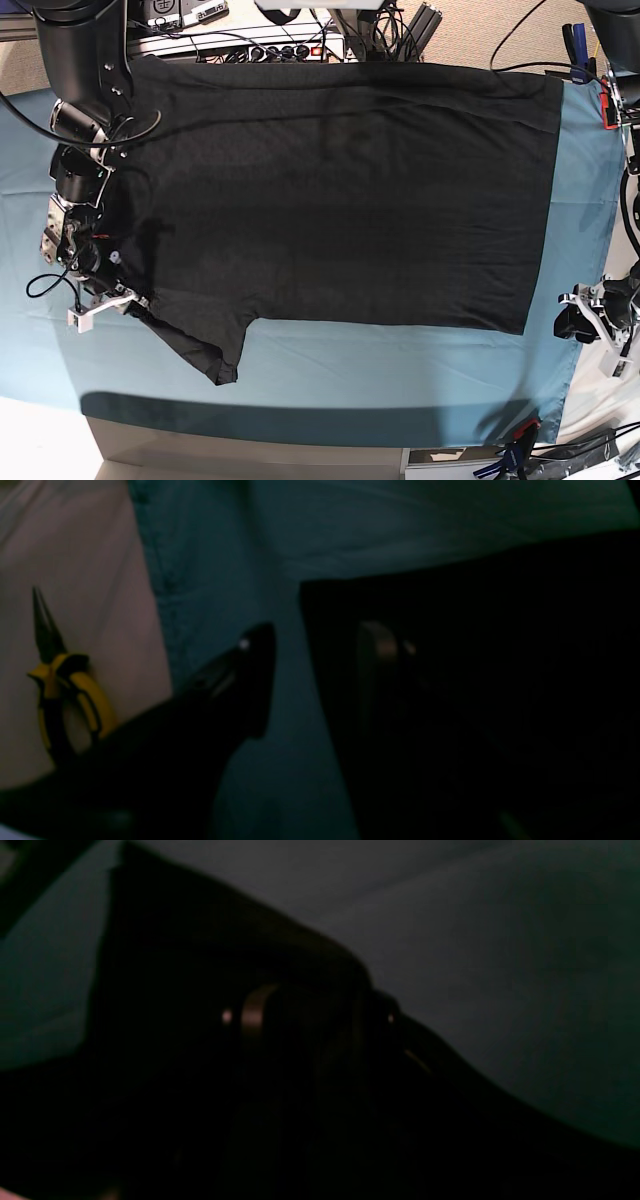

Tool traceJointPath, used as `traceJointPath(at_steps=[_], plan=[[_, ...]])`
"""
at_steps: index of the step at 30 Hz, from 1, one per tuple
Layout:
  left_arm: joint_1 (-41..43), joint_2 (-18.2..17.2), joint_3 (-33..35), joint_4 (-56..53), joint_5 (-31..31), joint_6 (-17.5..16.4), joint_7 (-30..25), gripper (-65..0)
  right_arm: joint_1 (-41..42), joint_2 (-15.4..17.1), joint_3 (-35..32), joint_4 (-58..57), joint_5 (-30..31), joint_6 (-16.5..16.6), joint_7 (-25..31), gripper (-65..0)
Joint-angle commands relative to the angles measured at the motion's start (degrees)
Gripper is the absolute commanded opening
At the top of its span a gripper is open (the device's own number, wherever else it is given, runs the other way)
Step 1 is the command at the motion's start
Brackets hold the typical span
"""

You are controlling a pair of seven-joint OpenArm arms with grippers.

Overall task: Fold the T-shirt properly
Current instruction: 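Move both grippers along the shirt sides toward the hem corners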

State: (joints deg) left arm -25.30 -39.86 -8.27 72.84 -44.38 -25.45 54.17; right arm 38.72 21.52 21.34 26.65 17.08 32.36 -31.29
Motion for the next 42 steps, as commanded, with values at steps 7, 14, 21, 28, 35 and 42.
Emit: traceJointPath(at_steps=[7,14,21,28,35,42], plan=[[-1.64,-1.40,-0.50,0.79,-0.85,0.04,0.35,-36.7,1.88,0.87,0.09,1.03,0.70,0.39,1.22,-57.1],[-1.20,-0.42,-0.50,-0.76,-2.19,3.26,2.03,-36.7,0.17,0.85,0.09,1.05,-0.85,0.44,4.15,-65.0],[-4.15,5.27,-0.98,-12.76,-6.73,2.27,2.45,-36.7,-4.48,0.83,0.09,1.05,-1.27,0.37,8.09,-65.0],[-13.40,9.57,-2.43,-24.92,-6.71,1.20,1.57,-36.7,-5.68,0.87,0.09,1.05,-1.27,0.44,8.41,-65.0],[-20.76,9.20,-2.40,-37.68,4.35,3.80,-4.15,-36.7,-5.64,0.85,0.09,1.09,-1.22,0.44,9.07,-65.0],[-21.20,9.22,-2.40,-42.69,5.25,3.85,-5.77,-41.8,-5.64,0.87,0.09,1.09,-1.25,0.44,9.03,-65.0]])
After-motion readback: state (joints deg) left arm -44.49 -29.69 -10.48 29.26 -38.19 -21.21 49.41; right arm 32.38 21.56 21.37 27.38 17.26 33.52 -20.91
